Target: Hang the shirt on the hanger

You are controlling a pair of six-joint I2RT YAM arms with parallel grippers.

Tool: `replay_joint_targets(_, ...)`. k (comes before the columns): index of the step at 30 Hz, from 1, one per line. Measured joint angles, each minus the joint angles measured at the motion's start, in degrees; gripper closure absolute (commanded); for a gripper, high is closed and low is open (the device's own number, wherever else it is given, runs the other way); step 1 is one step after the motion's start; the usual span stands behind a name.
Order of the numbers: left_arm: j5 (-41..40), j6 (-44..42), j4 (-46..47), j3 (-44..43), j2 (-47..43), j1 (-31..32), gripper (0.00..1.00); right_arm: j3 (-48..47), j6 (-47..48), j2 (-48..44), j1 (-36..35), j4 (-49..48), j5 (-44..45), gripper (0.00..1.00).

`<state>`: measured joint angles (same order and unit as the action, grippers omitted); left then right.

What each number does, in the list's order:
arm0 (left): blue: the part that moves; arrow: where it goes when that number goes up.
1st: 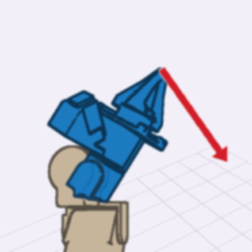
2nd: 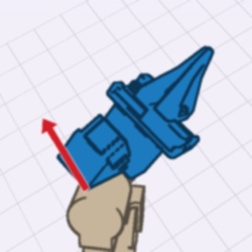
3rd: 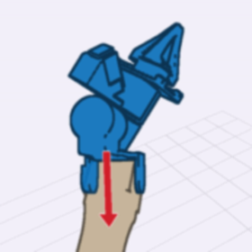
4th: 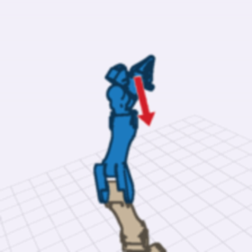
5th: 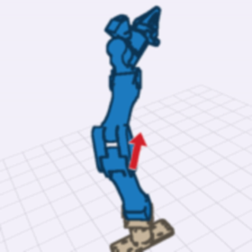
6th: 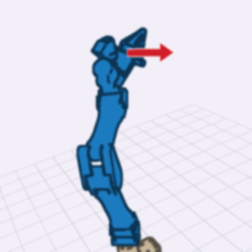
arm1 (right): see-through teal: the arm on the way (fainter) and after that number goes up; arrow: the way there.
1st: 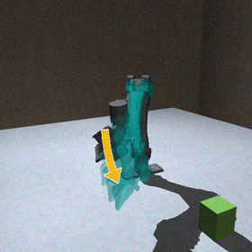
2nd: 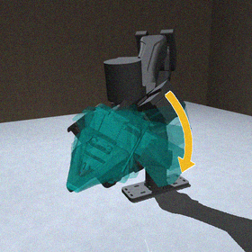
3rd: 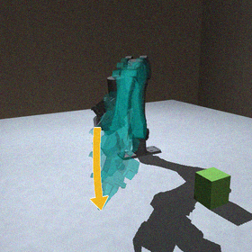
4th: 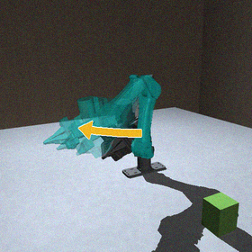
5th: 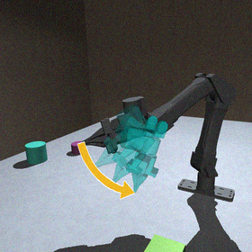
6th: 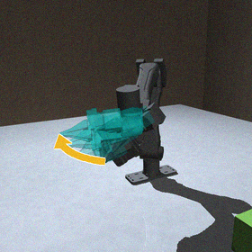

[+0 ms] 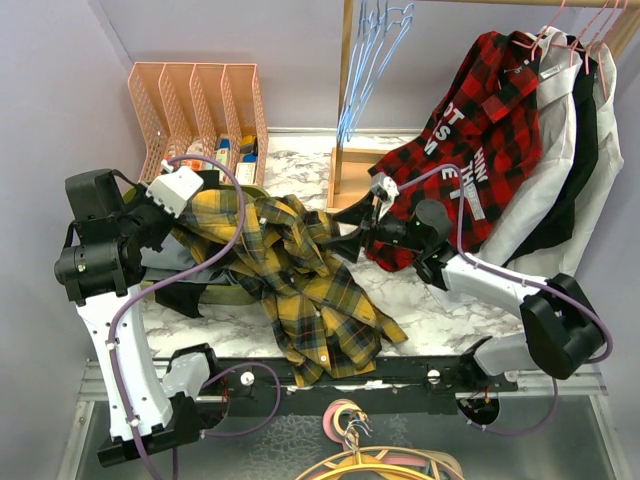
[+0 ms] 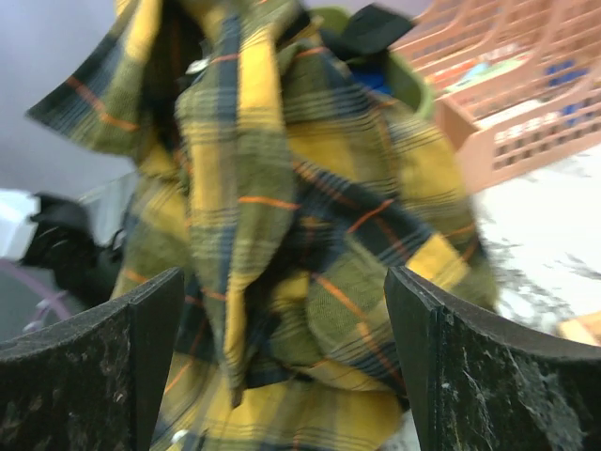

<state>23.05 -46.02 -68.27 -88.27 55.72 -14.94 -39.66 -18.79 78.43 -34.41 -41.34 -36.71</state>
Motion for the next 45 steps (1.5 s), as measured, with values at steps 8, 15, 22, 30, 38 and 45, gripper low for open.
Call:
replay_joint_targets(8, -2.2, 1.6, 2.7, 2.6, -1.1, -0.2, 1.0, 0.8, -1.9, -1.2, -1.0, 3.0, -10.6, 0.17)
replay_joint_targets(15, -2.7, 2.8, 3.5, 2.8, -1.1, -1.7, 1.0, 5.0, 1.7, -5.5, -6.0, 6.1, -3.0, 0.24)
replay_joint_targets(22, -2.7, 3.8, 3.5, 2.8, -1.8, -2.4, 1.0, 3.0, 2.7, 1.6, -6.9, 5.8, 0.9, 0.29)
replay_joint_targets(30, -2.7, 4.7, 4.1, 2.9, -2.3, -3.0, 1.0, -1.9, 4.1, 8.5, -9.3, 5.8, 1.6, 0.96)
replay_joint_targets(38, -11.0, 7.3, 12.4, 9.4, -3.5, -3.0, 1.0, -2.1, 5.1, 7.0, -9.5, 10.4, 14.1, 0.99)
replay_joint_targets(45, -15.1, 9.9, 16.3, 14.7, -3.0, -2.7, 1.0, 0.7, 1.0, 2.9, -9.4, 14.1, 28.2, 0.99)
